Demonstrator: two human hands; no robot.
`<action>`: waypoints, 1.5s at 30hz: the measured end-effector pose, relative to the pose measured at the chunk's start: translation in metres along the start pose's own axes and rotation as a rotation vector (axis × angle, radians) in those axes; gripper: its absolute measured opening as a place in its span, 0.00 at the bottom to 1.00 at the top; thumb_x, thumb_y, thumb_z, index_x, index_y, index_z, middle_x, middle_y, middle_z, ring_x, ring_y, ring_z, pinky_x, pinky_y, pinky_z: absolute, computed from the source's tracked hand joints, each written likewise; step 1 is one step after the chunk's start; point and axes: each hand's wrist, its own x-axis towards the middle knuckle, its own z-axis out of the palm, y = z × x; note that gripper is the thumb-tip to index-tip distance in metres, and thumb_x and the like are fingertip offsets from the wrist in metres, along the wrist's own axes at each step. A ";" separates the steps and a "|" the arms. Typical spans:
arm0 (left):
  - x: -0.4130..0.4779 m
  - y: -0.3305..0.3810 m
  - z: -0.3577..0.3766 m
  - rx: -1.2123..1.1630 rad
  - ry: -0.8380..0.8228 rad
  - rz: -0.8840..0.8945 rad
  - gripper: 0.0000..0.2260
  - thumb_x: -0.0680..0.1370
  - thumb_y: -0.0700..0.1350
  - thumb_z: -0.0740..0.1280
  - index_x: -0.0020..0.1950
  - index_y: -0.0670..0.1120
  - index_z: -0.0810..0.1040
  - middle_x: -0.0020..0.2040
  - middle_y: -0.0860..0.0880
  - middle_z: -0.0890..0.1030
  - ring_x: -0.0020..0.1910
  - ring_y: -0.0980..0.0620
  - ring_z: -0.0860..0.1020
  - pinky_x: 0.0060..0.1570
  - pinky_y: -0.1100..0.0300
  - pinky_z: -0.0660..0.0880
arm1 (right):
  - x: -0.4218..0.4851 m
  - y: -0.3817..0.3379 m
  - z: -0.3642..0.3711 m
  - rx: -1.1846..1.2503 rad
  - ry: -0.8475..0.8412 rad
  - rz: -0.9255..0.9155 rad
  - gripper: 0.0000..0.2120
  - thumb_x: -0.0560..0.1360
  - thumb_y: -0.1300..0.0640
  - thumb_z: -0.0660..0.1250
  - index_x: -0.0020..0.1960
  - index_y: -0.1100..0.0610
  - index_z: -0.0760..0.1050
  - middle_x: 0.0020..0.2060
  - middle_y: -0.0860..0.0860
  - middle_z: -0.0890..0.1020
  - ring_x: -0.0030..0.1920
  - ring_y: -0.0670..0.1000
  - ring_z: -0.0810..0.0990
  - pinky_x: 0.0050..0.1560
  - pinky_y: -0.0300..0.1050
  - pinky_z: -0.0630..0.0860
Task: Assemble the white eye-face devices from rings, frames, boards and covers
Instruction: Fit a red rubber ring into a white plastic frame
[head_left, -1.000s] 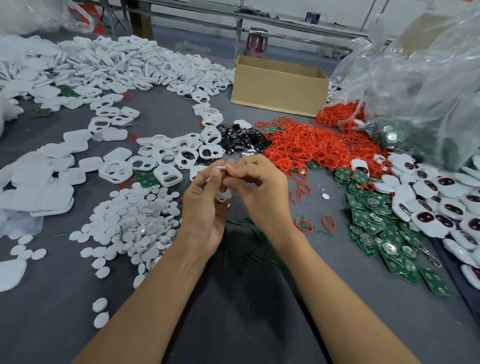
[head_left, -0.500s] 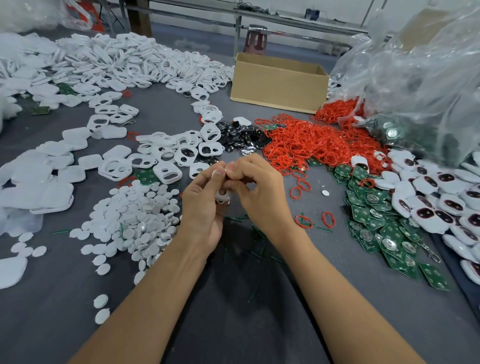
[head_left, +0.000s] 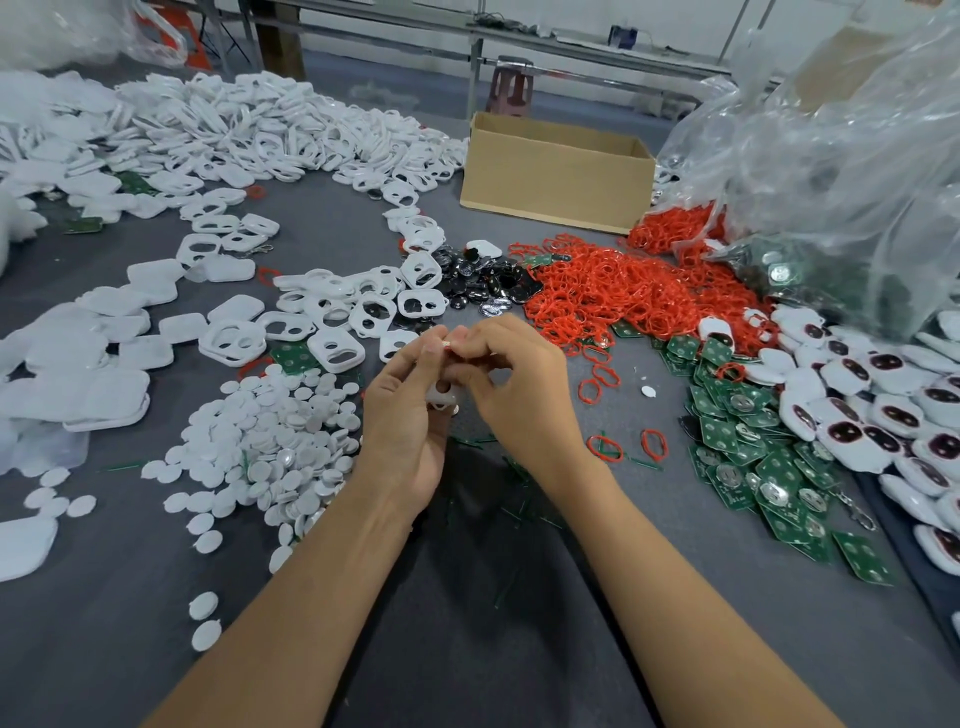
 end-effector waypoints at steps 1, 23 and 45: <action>0.000 0.001 0.000 -0.026 -0.033 -0.014 0.13 0.76 0.44 0.65 0.58 0.41 0.77 0.49 0.45 0.82 0.49 0.49 0.78 0.51 0.59 0.72 | 0.002 0.000 -0.001 -0.003 -0.008 0.036 0.04 0.68 0.69 0.74 0.41 0.64 0.80 0.40 0.51 0.80 0.40 0.49 0.78 0.41 0.42 0.77; -0.001 -0.004 0.006 0.063 -0.033 0.085 0.09 0.81 0.35 0.59 0.54 0.44 0.78 0.52 0.47 0.83 0.49 0.53 0.81 0.41 0.68 0.78 | 0.000 -0.001 0.000 0.192 0.083 0.307 0.05 0.69 0.73 0.71 0.41 0.65 0.81 0.40 0.49 0.81 0.41 0.42 0.80 0.47 0.39 0.77; 0.000 -0.005 0.004 0.074 -0.057 0.086 0.10 0.83 0.39 0.58 0.55 0.46 0.79 0.49 0.49 0.84 0.47 0.55 0.81 0.41 0.64 0.80 | 0.001 -0.008 -0.001 -0.147 0.121 0.131 0.02 0.71 0.62 0.70 0.41 0.59 0.81 0.36 0.50 0.84 0.37 0.52 0.80 0.41 0.54 0.77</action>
